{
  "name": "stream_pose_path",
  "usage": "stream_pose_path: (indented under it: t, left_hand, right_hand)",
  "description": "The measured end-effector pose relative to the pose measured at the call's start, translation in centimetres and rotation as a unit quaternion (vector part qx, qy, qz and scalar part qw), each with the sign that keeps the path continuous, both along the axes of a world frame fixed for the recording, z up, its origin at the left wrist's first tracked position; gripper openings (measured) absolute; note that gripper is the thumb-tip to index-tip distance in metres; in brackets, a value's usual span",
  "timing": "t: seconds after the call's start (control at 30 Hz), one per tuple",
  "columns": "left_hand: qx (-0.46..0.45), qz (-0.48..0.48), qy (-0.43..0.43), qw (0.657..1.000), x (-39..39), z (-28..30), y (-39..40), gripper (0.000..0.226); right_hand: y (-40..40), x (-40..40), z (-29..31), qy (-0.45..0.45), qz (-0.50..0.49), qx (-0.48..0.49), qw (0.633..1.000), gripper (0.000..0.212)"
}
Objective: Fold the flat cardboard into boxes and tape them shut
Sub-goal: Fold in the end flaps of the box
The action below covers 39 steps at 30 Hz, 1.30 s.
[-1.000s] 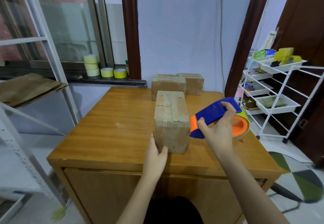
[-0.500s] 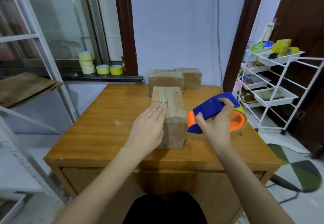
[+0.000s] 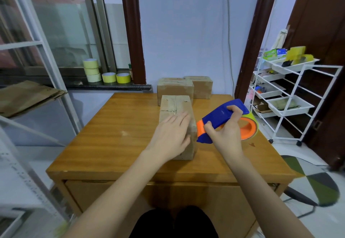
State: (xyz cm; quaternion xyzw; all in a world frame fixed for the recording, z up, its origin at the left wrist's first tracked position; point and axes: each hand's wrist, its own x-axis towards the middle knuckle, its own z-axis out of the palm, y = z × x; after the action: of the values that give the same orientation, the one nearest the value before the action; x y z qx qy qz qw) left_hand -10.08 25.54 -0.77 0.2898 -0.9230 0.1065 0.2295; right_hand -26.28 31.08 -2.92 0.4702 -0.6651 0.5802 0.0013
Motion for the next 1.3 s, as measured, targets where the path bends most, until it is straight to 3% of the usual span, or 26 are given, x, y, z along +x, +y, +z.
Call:
stream_pose_path:
  t: [0.33, 0.6, 0.83, 1.0, 1.13, 1.2, 1.3]
  left_hand:
    - [0.006, -0.028, -0.023, 0.999, -0.8, -0.7, -1.0, 0.055]
    - [0.026, -0.027, -0.006, 0.999, -0.9, -0.9, -1.2, 0.053]
    - [0.031, -0.027, 0.007, 0.999, -0.9, -0.9, -1.3, 0.050]
    - [0.048, -0.027, 0.005, 0.998, -0.9, -0.5, -1.3, 0.048]
    - [0.062, -0.031, 0.013, 0.998, -0.7, -0.4, -1.1, 0.047]
    - [0.065, -0.030, 0.017, 0.997, -0.7, -0.4, -0.9, 0.047]
    - [0.081, -0.020, 0.015, 0.996, -0.8, 0.0, -0.7, 0.050]
  right_hand:
    - [-0.8, -0.1, 1.1, 0.095, -0.015, 0.038, 0.995, 0.061]
    - [-2.5, 0.0, 0.3, 0.157, -0.009, 0.143, 0.977, 0.060]
    - [-2.6, -1.3, -1.8, 0.146, -0.001, 0.164, 0.976, 0.066]
    - [-2.5, -3.9, 1.0, 0.277, -0.146, 0.226, 0.922, 0.072]
    - [-3.4, -5.2, 1.4, 0.347, -0.171, 0.266, 0.883, 0.085]
    - [-4.1, -5.5, 0.9, 0.358, -0.160, 0.244, 0.887, 0.092]
    - [-4.4, -5.5, 0.0, 0.297, -0.087, 0.187, 0.932, 0.097]
